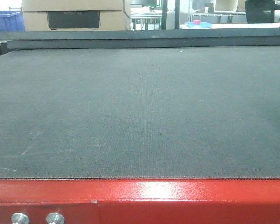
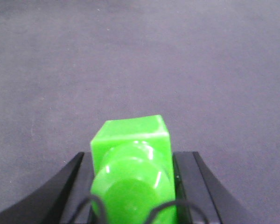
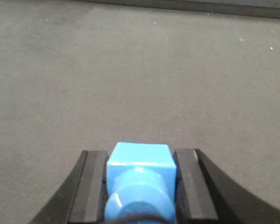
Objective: Grab block from conveyor and place in blue bin
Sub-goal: 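Lift the green block with left gripper and blue block with right, then drive the base away from the conveyor holding both blocks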
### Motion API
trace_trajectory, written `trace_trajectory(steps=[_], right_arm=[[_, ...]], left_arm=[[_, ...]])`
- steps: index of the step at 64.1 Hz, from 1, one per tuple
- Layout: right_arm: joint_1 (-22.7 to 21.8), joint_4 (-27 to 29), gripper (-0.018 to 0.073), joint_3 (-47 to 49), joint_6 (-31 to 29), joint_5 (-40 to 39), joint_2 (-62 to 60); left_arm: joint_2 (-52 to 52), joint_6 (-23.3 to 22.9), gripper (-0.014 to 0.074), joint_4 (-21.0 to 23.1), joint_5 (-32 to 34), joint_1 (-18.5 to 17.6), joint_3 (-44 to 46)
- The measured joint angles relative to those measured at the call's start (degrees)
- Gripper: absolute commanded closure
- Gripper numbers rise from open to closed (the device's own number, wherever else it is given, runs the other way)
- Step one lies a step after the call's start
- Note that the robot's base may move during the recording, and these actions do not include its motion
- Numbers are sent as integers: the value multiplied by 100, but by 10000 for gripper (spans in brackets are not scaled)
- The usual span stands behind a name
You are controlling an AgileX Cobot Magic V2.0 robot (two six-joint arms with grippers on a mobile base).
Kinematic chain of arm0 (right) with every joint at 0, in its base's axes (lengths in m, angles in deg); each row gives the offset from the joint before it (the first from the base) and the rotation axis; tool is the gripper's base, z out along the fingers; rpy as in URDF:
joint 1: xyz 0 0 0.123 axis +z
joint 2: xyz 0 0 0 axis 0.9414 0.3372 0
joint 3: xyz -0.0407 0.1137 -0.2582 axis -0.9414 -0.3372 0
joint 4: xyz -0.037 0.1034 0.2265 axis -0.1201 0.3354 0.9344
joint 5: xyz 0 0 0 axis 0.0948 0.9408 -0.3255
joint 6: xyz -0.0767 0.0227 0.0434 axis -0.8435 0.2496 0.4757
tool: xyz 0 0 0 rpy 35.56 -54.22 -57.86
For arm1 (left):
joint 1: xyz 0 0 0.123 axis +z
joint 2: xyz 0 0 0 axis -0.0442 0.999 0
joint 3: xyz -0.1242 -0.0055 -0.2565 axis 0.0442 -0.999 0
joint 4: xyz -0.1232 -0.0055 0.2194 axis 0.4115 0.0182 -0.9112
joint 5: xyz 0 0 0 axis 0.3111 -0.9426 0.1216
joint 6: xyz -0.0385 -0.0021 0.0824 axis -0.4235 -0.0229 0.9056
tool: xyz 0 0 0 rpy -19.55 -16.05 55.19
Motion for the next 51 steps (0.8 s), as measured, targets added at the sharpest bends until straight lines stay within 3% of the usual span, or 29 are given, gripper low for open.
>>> trace_trajectory(steps=[51], right_arm=[[0,0,712,0,-11,9,0]], left_arm=[[0,-10,707,-30,195,0,0]])
